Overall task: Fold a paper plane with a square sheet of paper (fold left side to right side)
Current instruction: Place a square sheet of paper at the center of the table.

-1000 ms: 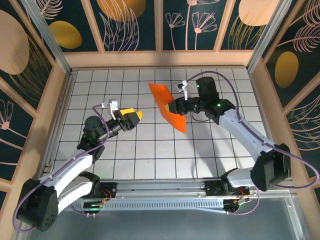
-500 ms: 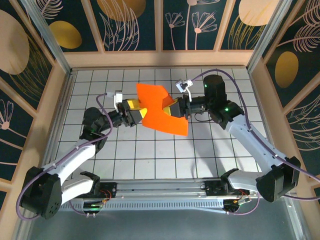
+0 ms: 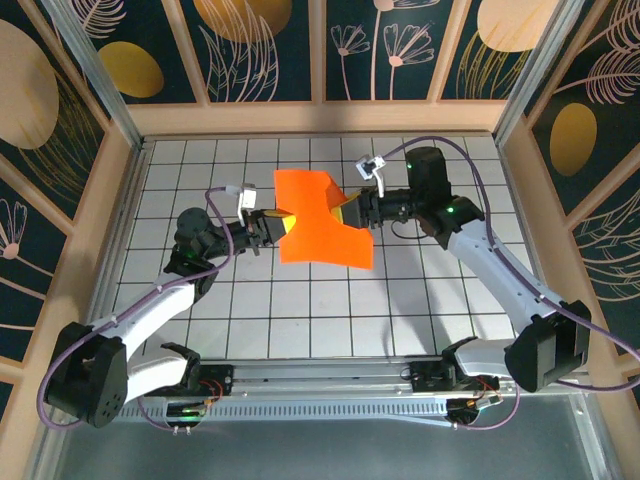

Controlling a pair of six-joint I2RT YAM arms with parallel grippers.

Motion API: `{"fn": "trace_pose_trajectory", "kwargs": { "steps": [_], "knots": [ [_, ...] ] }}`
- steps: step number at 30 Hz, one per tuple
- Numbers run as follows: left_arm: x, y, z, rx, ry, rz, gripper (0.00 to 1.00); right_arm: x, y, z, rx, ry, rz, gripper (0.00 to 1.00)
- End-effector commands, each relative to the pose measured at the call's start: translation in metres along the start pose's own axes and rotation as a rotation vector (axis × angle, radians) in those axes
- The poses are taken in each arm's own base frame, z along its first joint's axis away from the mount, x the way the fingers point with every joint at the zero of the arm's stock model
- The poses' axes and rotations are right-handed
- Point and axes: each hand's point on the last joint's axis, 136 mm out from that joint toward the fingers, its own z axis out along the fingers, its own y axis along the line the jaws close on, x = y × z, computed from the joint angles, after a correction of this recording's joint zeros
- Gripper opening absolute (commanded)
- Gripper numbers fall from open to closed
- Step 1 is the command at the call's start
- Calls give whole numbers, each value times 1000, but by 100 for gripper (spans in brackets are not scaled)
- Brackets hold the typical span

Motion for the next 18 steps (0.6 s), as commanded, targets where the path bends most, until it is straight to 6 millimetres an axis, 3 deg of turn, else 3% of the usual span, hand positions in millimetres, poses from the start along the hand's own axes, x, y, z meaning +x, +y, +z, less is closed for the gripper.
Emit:
{"fn": "trace_pose_trajectory", "kwargs": {
  "steps": [1,5,7,13,18],
  "knots": [
    [12,35,1,-139,26,-76,0,6,-36,-9,161,-37,37,46],
    [50,79,-2,-280,89,-251,0,22,-79,-15,309,-64,138,63],
    [71,102,-2,-356,144,-342,0,37,-104,-14,379,-62,215,67],
    [114,149,-2,-511,302,-474,0,88,-162,-6,541,-21,415,66],
    [140,173,-6,-597,396,-528,0,117,-181,11,549,3,494,58]
  ]
}}
